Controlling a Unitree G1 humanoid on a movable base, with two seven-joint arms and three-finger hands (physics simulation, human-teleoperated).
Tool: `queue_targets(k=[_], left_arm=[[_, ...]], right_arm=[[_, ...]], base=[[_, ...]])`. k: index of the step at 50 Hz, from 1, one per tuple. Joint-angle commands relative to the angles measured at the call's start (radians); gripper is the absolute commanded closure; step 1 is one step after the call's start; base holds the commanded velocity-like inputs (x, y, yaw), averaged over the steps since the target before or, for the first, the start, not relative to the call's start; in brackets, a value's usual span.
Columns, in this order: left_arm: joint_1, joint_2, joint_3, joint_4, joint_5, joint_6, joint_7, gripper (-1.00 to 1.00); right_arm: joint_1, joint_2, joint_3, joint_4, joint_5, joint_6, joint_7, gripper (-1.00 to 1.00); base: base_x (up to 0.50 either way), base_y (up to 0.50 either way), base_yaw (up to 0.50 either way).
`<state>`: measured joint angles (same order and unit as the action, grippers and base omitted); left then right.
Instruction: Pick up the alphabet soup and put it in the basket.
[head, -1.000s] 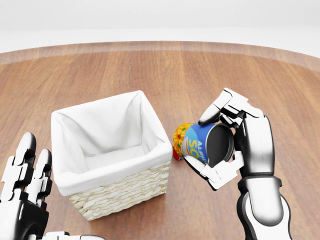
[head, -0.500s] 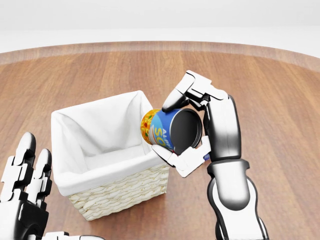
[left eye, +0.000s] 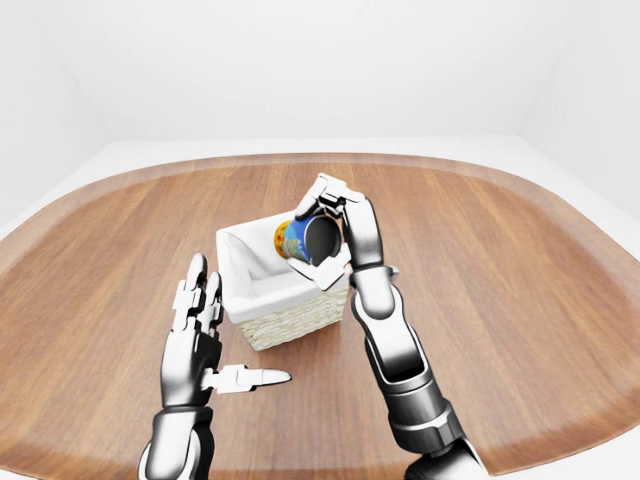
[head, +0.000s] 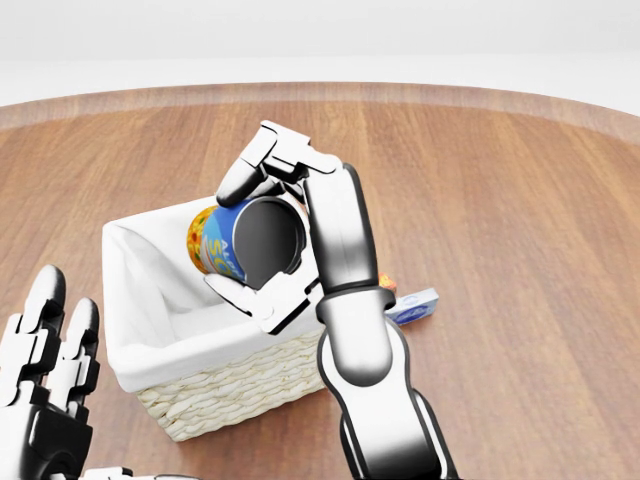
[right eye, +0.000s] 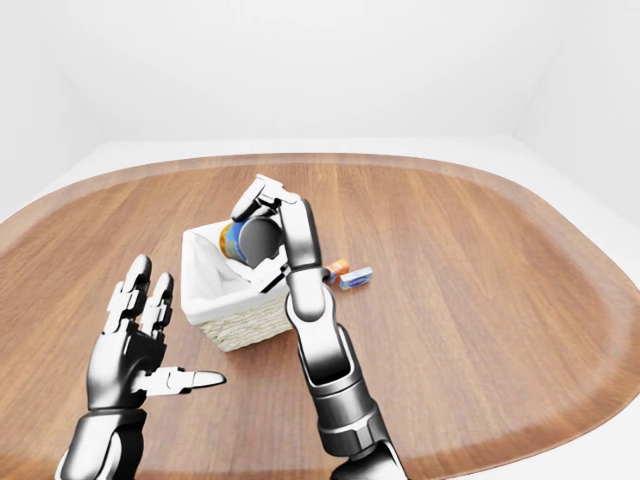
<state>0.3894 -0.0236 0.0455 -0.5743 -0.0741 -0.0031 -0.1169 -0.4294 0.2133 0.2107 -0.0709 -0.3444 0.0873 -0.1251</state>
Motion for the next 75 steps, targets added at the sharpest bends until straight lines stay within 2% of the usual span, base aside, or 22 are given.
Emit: queue_targets(k=[1, 14, 34, 47, 50, 56, 69, 70, 75], left_arm=[[0.005, -0.002, 0.007, -0.011, -0.007, 0.003, -0.008, -1.0], [0.008, -0.004, 0.011, -0.02, -0.011, 0.009, -0.017, -1.0], [0.021, -0.01, 0.021, -0.036, -0.021, 0.008, -0.031, -1.0], [0.015, -0.014, 0.033, -0.033, -0.025, 0.011, -0.04, -1.0], [0.019, -0.015, 0.034, -0.036, -0.026, 0.01, -0.042, -1.0], [0.025, -0.016, 0.037, -0.045, -0.031, 0.011, -0.045, -1.0], [0.021, -0.017, 0.035, -0.042, -0.027, 0.013, -0.044, -1.0], [0.024, -0.017, 0.034, -0.044, -0.027, 0.012, -0.045, -1.0], [0.02, -0.018, 0.037, -0.042, -0.028, 0.014, -0.045, -1.0]], right_arm=[[-0.105, 0.077, 0.017, 0.129, -0.034, 0.0, -0.067, 1.0], [-0.251, 0.11, -0.024, 0.381, -0.04, 0.0, -0.15, 1.0], [-0.504, 0.115, -0.084, 0.823, -0.039, 0.0, -0.317, 1.0], [-0.579, 0.115, -0.101, 1.028, -0.045, -0.001, -0.365, 1.0], [-0.577, 0.115, -0.094, 1.078, -0.077, -0.04, -0.398, 1.0], [-0.582, 0.117, -0.097, 1.169, -0.114, -0.096, -0.398, 1.0], [-0.579, 0.127, -0.103, 1.19, -0.147, -0.109, -0.398, 1.0], [-0.581, 0.13, -0.113, 1.192, -0.13, -0.096, -0.398, 1.0], [-0.582, 0.124, -0.106, 1.202, -0.144, -0.113, -0.398, 1.0]], base=[[0.0, 0.0, 0.0], [0.0, 0.0, 0.0], [0.0, 0.0, 0.0], [0.0, 0.0, 0.0], [0.0, 0.0, 0.0], [0.0, 0.0, 0.0], [0.0, 0.0, 0.0], [0.0, 0.0, 0.0], [0.0, 0.0, 0.0]])
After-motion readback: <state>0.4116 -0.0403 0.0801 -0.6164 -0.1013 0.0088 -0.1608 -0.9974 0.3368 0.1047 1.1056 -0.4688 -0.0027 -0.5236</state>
